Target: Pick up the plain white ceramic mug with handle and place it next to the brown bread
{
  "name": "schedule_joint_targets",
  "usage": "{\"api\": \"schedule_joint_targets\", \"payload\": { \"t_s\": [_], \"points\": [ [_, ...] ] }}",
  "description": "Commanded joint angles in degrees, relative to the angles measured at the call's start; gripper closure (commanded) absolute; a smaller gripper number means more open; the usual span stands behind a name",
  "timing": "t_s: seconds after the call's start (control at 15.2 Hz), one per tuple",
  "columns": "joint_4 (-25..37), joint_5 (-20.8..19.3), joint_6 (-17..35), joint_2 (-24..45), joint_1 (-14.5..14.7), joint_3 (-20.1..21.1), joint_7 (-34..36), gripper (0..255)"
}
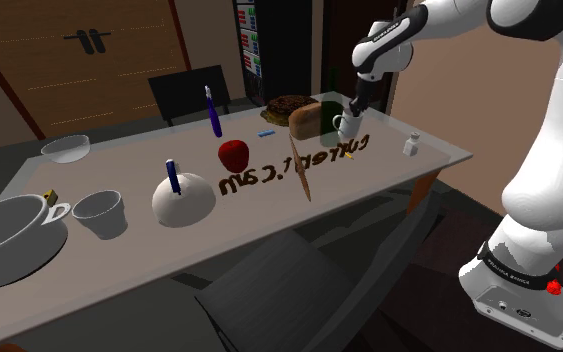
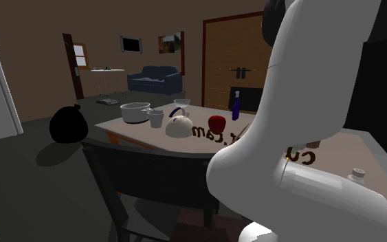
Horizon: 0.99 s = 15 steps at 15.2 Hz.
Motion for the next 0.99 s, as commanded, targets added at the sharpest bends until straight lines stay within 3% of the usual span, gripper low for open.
{"api": "schedule_joint_targets", "payload": {
  "t_s": [0.0, 0.53, 0.92],
  "points": [
    [-0.6, 0.2, 1.5, 0.8, 0.0, 0.1, -0.1, 255],
    [-2.7, 1.0, 6.9, 4.2, -0.1, 0.4, -1.1, 255],
    [-2.7, 1.0, 6.9, 4.2, -0.1, 0.4, -1.1, 255]
  ]
}}
